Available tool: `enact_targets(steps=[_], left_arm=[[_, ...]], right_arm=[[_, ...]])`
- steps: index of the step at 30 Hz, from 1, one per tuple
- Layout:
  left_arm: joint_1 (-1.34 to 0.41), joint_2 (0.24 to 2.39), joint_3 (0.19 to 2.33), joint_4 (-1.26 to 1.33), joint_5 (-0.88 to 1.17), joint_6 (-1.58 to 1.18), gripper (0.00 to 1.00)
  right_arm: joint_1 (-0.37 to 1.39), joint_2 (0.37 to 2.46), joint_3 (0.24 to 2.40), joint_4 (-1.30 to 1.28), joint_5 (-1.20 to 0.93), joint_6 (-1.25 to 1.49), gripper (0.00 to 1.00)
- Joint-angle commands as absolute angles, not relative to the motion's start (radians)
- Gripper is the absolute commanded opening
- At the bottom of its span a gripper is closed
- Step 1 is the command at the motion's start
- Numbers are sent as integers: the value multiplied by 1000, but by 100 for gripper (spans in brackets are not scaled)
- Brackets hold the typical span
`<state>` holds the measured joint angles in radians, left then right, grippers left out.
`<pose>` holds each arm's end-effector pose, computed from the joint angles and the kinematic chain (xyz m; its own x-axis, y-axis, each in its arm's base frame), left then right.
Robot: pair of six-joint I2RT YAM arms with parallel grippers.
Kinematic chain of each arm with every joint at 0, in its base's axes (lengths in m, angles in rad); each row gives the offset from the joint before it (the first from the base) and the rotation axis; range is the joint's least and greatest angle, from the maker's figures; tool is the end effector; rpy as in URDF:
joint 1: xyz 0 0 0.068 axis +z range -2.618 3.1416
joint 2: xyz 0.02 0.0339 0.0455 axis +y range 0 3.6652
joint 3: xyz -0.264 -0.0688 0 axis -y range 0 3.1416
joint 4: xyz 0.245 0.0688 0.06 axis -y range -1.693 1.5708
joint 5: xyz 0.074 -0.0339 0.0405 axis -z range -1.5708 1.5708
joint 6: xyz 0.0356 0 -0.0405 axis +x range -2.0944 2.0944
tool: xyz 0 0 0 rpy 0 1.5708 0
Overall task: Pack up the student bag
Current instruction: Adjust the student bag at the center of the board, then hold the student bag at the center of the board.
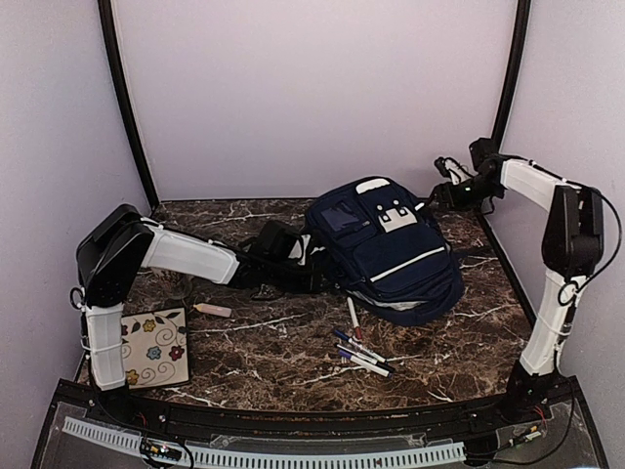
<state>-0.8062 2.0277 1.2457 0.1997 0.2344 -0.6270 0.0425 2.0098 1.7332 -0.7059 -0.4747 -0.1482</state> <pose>0.3009 -0.3256 0.1606 -0.7989 0.0085 -0.6014 0.4538 0.6647 -0.5935 0.4418 0.0351 0.2554 -0.7790 -0.1646 -0.6050 -0.4107 0.8630 0.2941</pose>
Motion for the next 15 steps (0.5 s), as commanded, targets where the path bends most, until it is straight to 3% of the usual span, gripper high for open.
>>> enact_targets(steps=[1,6,15], left_arm=[[-808,1942,1171,157,217,-438,42],[-808,1945,1138,170,248,-246,32],[-815,2027,1190,213,235,-12,41]], right_arm=[[58,1818,1606,-671,-556,-184,69],[125,1723,1464,-675,-607,-241,66],[250,1743,1311,-614,-616,-315,63]])
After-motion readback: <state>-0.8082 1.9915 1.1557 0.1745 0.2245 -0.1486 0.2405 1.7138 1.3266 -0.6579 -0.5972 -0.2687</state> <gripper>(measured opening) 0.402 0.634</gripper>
